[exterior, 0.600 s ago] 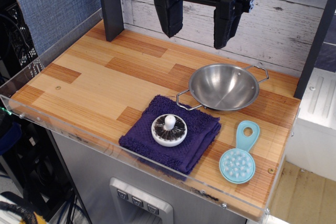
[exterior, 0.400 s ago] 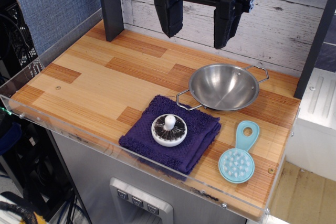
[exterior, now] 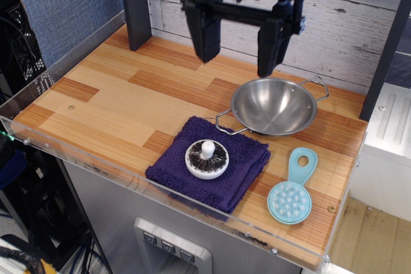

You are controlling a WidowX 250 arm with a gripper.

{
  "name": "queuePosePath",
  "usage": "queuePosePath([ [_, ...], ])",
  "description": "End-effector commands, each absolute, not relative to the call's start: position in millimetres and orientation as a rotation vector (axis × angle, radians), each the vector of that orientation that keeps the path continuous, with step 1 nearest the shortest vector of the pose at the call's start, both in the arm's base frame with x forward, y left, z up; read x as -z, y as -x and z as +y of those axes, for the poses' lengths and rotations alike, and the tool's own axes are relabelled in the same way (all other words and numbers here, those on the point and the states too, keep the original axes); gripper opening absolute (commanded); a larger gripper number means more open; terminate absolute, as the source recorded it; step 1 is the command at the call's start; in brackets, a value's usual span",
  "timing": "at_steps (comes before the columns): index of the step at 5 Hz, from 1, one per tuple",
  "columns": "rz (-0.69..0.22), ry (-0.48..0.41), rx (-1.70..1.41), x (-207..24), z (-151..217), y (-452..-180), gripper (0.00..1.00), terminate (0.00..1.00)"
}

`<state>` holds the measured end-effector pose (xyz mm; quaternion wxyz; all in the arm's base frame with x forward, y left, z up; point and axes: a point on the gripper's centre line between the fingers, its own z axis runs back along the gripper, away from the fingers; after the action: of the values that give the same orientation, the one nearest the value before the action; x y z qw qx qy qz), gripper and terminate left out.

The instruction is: Put the mushroom in the pot.

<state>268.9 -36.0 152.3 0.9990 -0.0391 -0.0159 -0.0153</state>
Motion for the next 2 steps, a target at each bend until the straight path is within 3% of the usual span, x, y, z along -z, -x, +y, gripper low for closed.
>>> queuePosePath([
  [1,-0.109,0.084,0.067,-142.0,-9.4,-243.2,1.00,0.00],
  [2,-0.171,0.040,0.054,-116.5,3.8,-232.5,1.00,0.00],
])
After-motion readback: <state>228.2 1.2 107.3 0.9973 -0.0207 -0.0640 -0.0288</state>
